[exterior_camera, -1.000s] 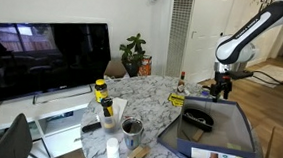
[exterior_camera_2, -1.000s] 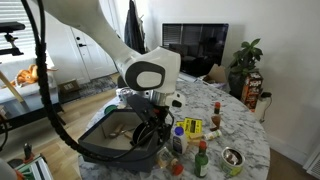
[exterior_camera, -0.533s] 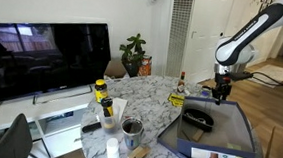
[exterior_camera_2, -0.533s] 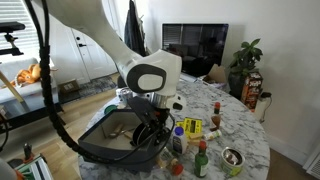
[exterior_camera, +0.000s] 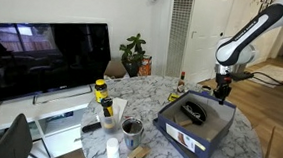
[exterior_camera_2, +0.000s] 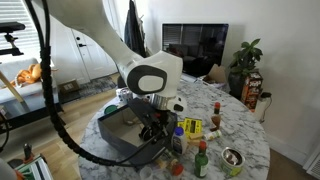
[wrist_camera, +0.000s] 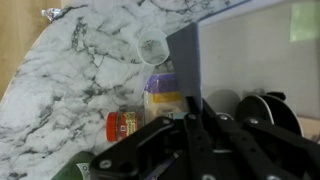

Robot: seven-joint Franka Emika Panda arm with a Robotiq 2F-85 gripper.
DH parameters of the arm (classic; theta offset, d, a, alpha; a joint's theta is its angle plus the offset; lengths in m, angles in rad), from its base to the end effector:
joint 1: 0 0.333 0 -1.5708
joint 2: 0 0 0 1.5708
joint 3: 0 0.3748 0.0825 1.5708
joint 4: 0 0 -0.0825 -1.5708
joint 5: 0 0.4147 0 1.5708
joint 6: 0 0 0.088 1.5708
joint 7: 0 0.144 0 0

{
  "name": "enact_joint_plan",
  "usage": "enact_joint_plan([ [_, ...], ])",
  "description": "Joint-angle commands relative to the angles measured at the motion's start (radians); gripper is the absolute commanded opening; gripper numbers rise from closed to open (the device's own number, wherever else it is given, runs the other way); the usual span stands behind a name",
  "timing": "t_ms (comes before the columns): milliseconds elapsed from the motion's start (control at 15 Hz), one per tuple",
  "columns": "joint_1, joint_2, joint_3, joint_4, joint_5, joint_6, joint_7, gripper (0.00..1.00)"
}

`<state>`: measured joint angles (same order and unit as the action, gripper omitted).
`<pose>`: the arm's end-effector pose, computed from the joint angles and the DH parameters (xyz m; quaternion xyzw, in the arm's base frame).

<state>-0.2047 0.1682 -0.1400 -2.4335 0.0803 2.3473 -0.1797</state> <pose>0.4497 -0.1599 0.2147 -0.9855 0.1136 0.1179 0.0453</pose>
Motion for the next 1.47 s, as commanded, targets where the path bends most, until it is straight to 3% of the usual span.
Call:
enact_joint_plan([
  [0,-0.007,-0.042,-0.014,-0.02,-0.006,-0.033,-0.032,0.0],
  [333,-0.008,-0.063,-0.019,-0.034,0.006,-0.037,-0.033,0.01],
  [1400,-0.007,-0.145,-0.023,-0.127,0.283,-0.013,-0.03,0.01],
])
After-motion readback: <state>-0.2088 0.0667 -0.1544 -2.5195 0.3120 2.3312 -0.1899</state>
